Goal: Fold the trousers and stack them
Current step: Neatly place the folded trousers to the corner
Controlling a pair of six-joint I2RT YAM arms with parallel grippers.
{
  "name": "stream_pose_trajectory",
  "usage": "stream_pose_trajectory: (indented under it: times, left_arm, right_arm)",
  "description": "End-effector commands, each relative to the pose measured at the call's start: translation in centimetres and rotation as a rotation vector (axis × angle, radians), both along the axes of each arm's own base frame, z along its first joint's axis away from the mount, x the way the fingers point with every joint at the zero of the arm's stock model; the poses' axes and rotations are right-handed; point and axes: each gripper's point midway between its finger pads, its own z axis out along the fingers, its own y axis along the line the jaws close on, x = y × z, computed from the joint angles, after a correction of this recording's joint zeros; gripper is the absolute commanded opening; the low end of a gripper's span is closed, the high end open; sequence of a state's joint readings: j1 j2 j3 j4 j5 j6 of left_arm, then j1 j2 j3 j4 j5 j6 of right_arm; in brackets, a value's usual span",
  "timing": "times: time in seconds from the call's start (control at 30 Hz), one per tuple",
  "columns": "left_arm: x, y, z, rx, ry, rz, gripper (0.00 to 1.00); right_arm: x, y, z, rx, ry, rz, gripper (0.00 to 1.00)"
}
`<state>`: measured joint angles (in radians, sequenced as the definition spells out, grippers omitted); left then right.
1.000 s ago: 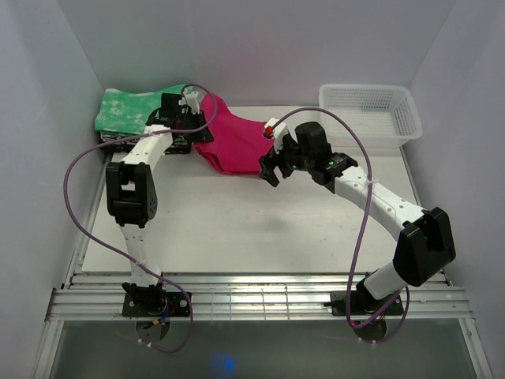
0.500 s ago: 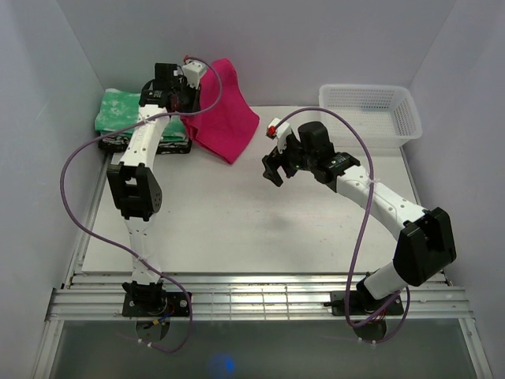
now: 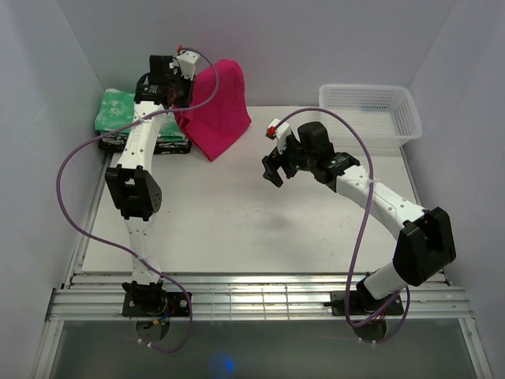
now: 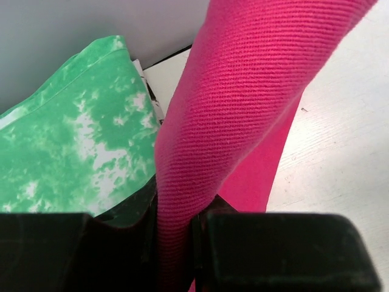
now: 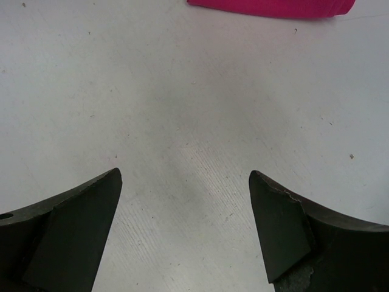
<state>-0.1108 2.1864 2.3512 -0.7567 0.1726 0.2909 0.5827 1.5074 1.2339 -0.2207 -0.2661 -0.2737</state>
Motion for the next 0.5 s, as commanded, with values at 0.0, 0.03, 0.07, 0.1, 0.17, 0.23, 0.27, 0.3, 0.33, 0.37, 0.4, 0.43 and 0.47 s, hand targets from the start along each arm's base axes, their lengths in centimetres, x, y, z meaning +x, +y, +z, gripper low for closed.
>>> stream_pose_trajectory:
  times: [0.0, 0.03, 0.07, 0.1, 0.17, 0.23, 0.27, 0.3, 0.33, 0.37, 0.4, 0.43, 0.47]
  left_arm:
    - [-0.5, 1.4, 9.6, -0.028, -0.225, 0.080, 0.00]
    - [-0.3, 2.0, 9.6, -0.035, -0.222, 0.120, 0.00]
    - [-0.1, 2.4, 9.6, -0.037, -0.224, 0.151, 0.00]
    - [0.3, 2.9, 9.3, -0.043, -0.225, 0.188, 0.00]
    - [0.6, 4.2, 9.1, -0.071, -0.219, 0.279, 0.00]
    - [0.8, 4.9, 9.4, -0.097, -0.233, 0.344, 0.00]
    - [0.9, 5.5, 9.4, -0.112, -0.237, 0.390, 0.00]
    - [1.0, 5.6, 9.4, -0.120, -0.240, 0.405, 0.00]
    - [1.0, 5.8, 9.5, -0.124, -0.243, 0.420, 0.00]
    - [1.0, 6.1, 9.5, -0.128, -0.246, 0.441, 0.00]
    - [1.0, 6.5, 9.7, -0.170, -0.252, 0.490, 0.00]
    - [0.8, 6.8, 9.6, -0.205, -0.244, 0.512, 0.00]
    - [0.3, 6.3, 10.2, -0.256, -0.244, 0.515, 0.00]
  right_arm:
    - [0.5, 0.6, 1.7, 0.026, -0.036, 0.018, 0.90]
    - [0.5, 0.6, 1.8, 0.029, -0.035, 0.018, 0.90]
    - [0.5, 0.7, 1.7, 0.029, -0.033, 0.019, 0.90]
    - [0.5, 0.7, 1.8, 0.031, -0.033, 0.022, 0.90]
    - [0.5, 0.7, 1.7, 0.031, -0.032, 0.023, 0.90]
    - [0.6, 0.8, 1.6, 0.029, -0.030, 0.022, 0.90]
    - [0.5, 0.7, 1.5, 0.026, -0.029, 0.021, 0.90]
    - [0.5, 0.7, 1.5, 0.028, -0.027, 0.023, 0.90]
    - [0.3, 0.7, 1.3, 0.024, -0.022, 0.025, 0.90]
    - [0.3, 0.6, 1.3, 0.024, -0.022, 0.025, 0.90]
    - [0.2, 0.6, 1.3, 0.024, -0.023, 0.027, 0.90]
    - [0.1, 0.5, 0.9, 0.018, -0.017, 0.027, 0.90]
    - [0.0, 0.4, 0.8, 0.016, -0.016, 0.027, 0.90]
